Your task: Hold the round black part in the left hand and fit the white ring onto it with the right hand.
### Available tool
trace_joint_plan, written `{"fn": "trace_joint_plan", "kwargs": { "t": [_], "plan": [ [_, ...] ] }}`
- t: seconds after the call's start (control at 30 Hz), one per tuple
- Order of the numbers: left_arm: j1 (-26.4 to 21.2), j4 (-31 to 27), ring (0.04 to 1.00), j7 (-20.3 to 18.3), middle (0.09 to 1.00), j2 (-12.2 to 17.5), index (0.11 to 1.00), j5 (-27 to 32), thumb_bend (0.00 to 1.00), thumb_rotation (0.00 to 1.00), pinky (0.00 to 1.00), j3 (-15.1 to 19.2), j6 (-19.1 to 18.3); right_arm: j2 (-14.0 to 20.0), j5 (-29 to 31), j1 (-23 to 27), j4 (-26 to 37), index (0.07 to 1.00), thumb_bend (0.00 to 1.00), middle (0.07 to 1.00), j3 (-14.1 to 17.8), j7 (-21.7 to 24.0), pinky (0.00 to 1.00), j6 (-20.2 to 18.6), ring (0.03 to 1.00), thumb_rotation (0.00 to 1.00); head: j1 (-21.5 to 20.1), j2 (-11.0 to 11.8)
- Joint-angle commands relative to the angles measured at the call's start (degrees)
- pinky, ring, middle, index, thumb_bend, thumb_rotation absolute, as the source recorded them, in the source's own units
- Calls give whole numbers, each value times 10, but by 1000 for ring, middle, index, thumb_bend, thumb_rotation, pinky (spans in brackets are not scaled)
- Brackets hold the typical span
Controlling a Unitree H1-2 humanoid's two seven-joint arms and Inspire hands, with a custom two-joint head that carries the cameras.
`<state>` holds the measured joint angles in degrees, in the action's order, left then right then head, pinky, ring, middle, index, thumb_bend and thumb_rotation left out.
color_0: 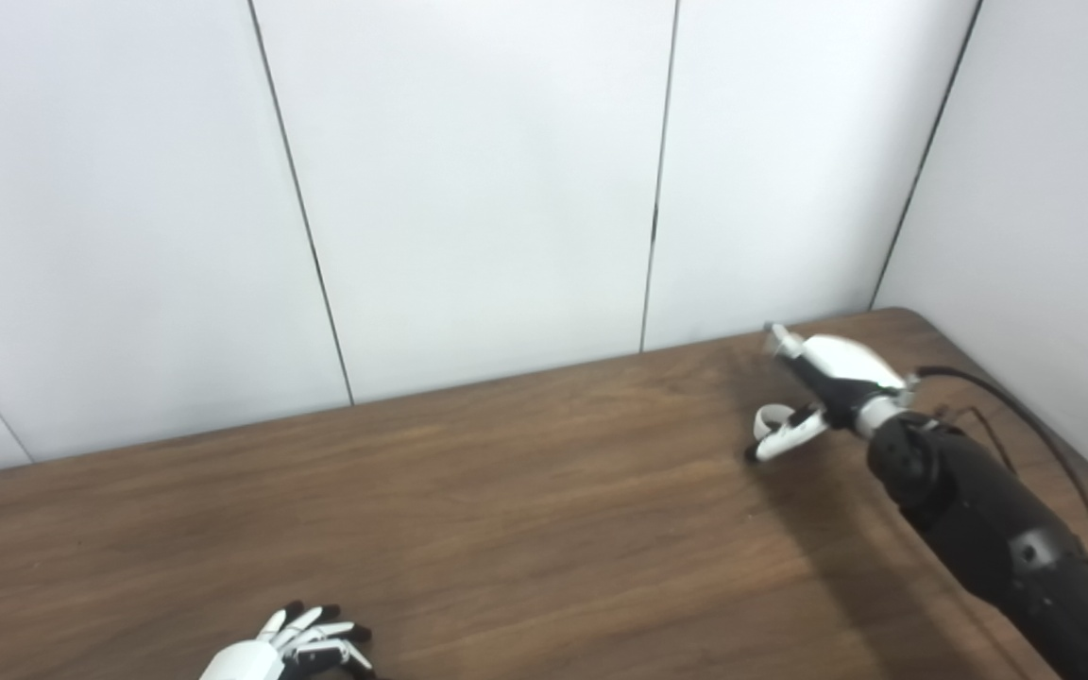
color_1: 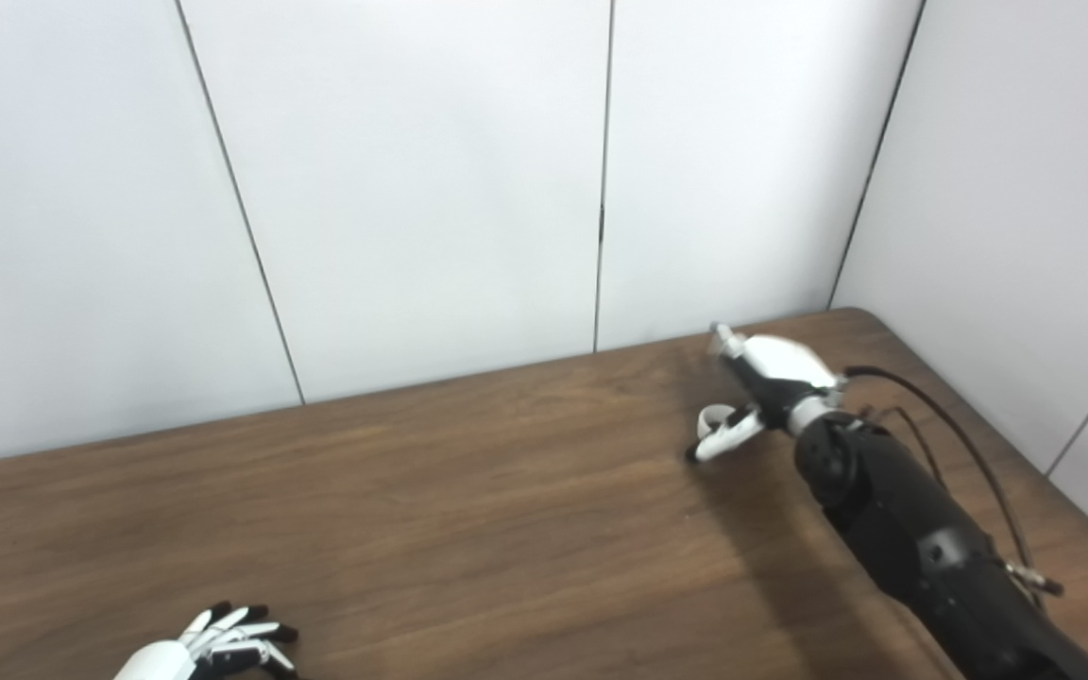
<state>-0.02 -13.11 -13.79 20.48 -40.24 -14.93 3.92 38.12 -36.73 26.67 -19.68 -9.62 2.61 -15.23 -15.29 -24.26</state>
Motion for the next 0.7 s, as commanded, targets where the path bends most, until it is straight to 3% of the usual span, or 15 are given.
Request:
{"fn": "trace_joint_plan", "kwargs": {
  "t": [0.0, 0.2, 0.37, 0.53, 0.67],
  "plan": [
    [-6, 5, 926, -1, 808, 4, 481, -6, 518, 40, 1000, -3, -2, -3, -9, 11, 24, 1000, 1000, 1000, 19, -59, 1000, 28, 1000, 455, 1, 0],
    [-6, 5, 921, 1, 806, 5, 481, -10, 518, 40, 1000, -3, 0, -29, -23, -9, 0, 1000, 1000, 1000, 36, -182, 1000, 86, 1000, 552, 0, 0],
    [-6, 5, 922, -1, 809, 6, 481, -8, 518, 40, 1000, -4, -2, -39, -30, -10, -24, 1000, 999, 1000, 42, -250, 1000, 129, 1000, 491, -1, 0],
    [-5, 0, 924, -2, 808, 5, 481, -6, 518, 40, 1000, -3, -6, -34, -31, -8, -23, 1000, 1000, 1000, 38, -233, 1000, 125, 1000, 481, 0, -2],
    [-5, -3, 926, -4, 810, 5, 481, -5, 518, 40, 1000, -4, -9, -21, -26, -6, -7, 1000, 1000, 1000, 25, -144, 1000, 89, 1000, 547, 0, -2]
  ]
}}
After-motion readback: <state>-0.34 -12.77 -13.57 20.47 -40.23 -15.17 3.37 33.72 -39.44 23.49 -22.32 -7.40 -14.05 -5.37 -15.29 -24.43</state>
